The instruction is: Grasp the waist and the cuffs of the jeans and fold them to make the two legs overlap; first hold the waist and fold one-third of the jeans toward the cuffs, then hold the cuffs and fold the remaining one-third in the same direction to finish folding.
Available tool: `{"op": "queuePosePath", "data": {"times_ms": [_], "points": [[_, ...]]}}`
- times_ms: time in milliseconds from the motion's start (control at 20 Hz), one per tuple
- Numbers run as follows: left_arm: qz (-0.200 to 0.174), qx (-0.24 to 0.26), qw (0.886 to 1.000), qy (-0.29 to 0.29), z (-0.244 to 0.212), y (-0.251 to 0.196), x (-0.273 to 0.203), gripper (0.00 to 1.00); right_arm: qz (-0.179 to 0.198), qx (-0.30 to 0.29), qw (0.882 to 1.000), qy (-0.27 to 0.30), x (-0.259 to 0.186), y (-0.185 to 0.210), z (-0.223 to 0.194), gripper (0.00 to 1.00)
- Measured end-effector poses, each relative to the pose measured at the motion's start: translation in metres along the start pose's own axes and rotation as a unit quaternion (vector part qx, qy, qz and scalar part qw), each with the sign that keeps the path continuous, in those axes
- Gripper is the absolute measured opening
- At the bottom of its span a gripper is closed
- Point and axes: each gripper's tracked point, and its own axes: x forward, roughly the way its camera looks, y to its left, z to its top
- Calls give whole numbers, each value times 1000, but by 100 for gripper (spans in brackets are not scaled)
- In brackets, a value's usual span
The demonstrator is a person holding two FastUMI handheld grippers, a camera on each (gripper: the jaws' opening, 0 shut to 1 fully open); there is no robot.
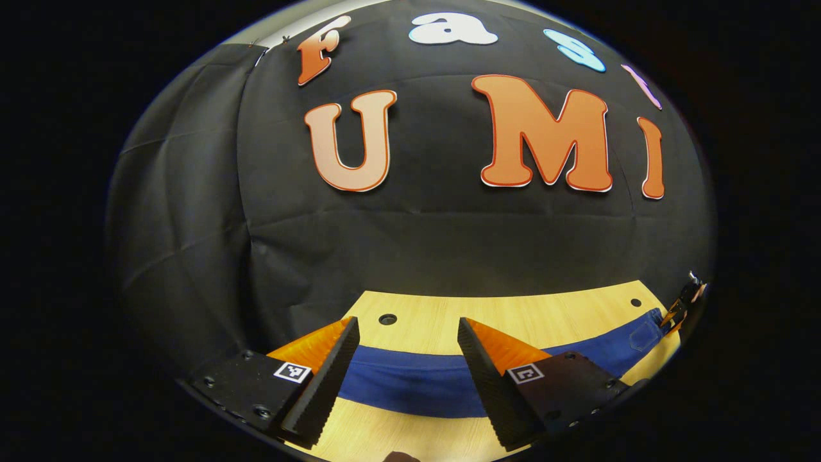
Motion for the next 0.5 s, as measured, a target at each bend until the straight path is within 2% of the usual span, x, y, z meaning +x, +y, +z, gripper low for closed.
{"op": "queuePosePath", "data": {"times_ms": [50, 100, 200, 300, 400, 500], "points": [[-3, -7, 1000, 0, 0, -2, -1, 93, -4, -15, 1000, -12, 1, 5, 1, 78], [-2, -9, 1000, -2, 0, -3, -3, 95, 14, -26, 999, -24, 3, 12, 1, 70], [-5, -5, 1000, -1, -1, -5, -5, 93, 26, -29, 998, -41, 6, 17, -3, 41], [-10, -2, 1000, 0, -2, -6, -5, 93, 33, -19, 998, -48, -5, 13, 0, 40], [-13, -3, 1000, 5, -6, -7, -6, 95, 36, -24, 998, -52, -5, 18, -1, 24], [-17, -8, 1000, 6, -7, -5, -6, 93, 47, -39, 996, -71, -17, 23, -1, 24]]}}
